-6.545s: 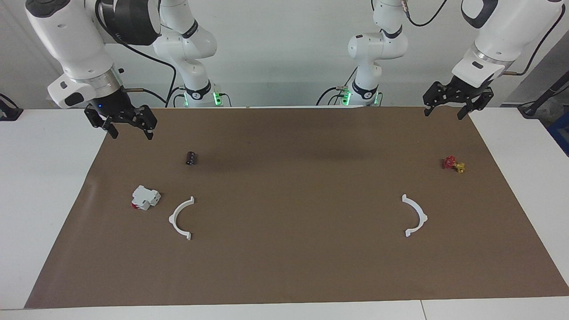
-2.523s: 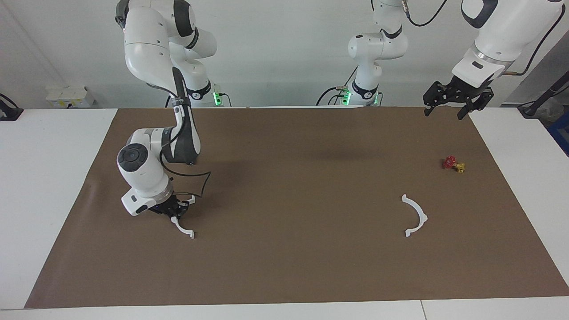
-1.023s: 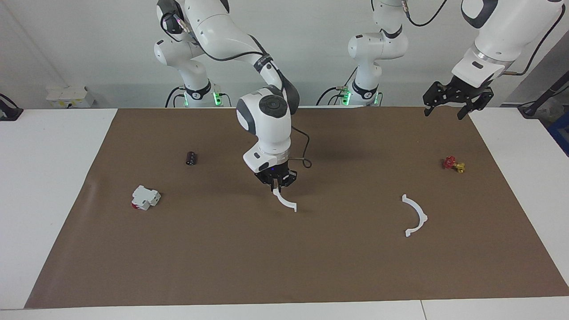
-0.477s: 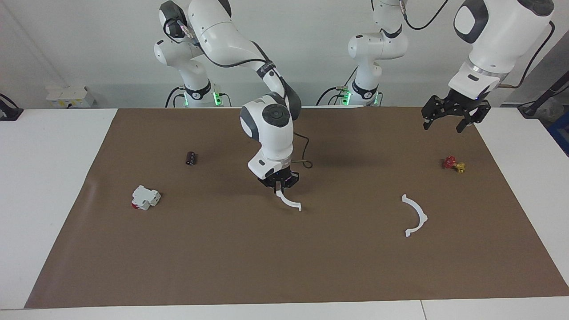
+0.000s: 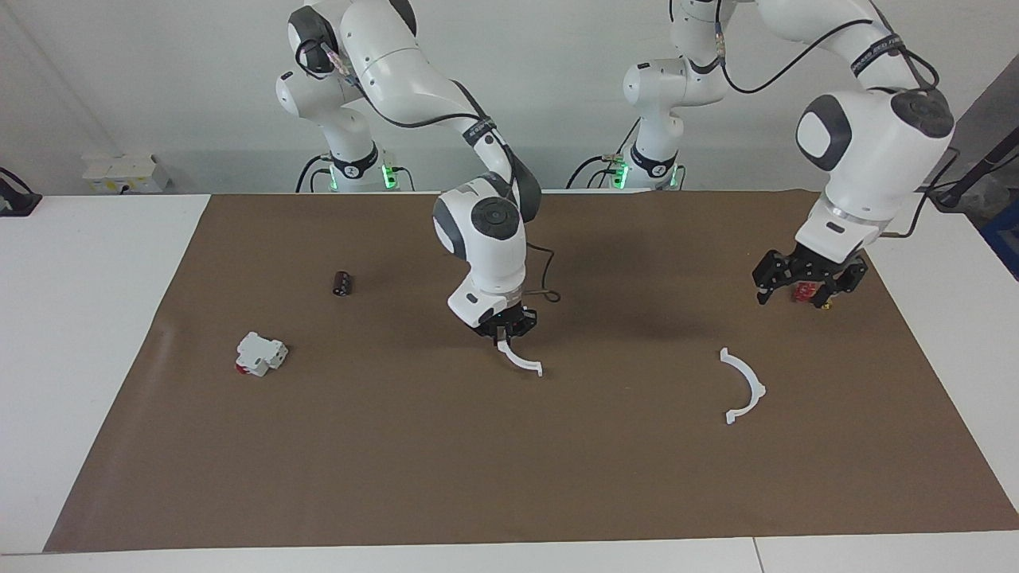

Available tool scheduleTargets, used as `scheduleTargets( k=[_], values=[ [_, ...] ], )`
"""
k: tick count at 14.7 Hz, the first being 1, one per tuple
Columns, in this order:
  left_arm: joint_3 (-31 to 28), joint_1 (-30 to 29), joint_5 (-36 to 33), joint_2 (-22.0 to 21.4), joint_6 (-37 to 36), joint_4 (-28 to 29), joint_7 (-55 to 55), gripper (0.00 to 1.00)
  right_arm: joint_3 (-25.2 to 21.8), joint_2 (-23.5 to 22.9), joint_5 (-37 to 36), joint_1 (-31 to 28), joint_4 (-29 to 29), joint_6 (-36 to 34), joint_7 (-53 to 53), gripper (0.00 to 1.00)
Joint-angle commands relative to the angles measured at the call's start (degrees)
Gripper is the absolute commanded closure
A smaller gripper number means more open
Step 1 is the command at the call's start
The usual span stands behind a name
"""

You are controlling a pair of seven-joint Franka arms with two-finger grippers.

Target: Assemble drain pipe with both arms

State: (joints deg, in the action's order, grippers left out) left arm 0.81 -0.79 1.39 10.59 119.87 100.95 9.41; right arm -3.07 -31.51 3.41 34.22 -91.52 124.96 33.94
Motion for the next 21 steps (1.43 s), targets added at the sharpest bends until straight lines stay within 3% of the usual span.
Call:
scheduleTargets(
  k=[1, 6, 11, 12, 14, 15, 17, 19, 20, 21],
  values=[
    [0.5, -1.1, -0.3, 5.9, 5.6, -2.1, 0.2, 0.01, 0.5, 0.1, 1.5, -0.6, -1.7, 1.6, 0.4, 1.00],
    [0.6, -1.1, -0.3, 15.8, 15.6, -5.8, 0.3, 0.01, 0.4, 0.2, 1.2, 0.1, -3.7, 3.7, 3.4, 1.00],
    [0.6, -1.6, -0.2, 18.1, 18.4, -3.1, 0.8, 0.04, 0.4, 0.3, 0.5, 0.0, -4.2, 3.9, 5.1, 1.00],
    [0.6, -1.6, -0.2, 18.1, 18.8, -2.3, 1.2, 0.06, 0.4, 0.3, 0.5, 0.0, -4.2, 3.9, 5.1, 0.86],
    [0.6, -1.8, -0.2, 18.0, 19.1, -1.2, 1.4, 0.11, 0.4, 0.3, 0.5, -0.1, -4.2, 4.0, 5.1, 0.38],
    [0.6, -1.8, -0.2, 17.9, 19.1, -0.8, 1.5, 0.13, 0.4, 0.3, 0.5, -0.1, -4.1, 4.0, 5.1, 0.26],
    [0.6, -1.8, -0.2, 17.5, 19.0, 0.1, 1.5, 0.19, 0.4, 0.3, 0.5, 0.0, -4.1, 4.8, 5.2, 0.13],
    [0.6, -1.7, -0.2, 17.5, 18.9, 0.2, 1.8, 0.31, 0.4, 0.4, 0.5, 0.0, -3.1, 3.8, 5.0, 0.10],
    [0.5, -1.4, -0.2, 17.5, 19.1, 0.2, 1.8, 0.42, 0.4, 0.5, 0.5, -0.1, -2.2, 3.4, 4.9, 0.10],
    [0.5, -1.2, -0.2, 17.4, 19.0, 0.2, 1.8, 0.59, 0.4, 0.7, 0.5, -0.7, -1.5, 2.7, 4.6, 0.10]
  ],
)
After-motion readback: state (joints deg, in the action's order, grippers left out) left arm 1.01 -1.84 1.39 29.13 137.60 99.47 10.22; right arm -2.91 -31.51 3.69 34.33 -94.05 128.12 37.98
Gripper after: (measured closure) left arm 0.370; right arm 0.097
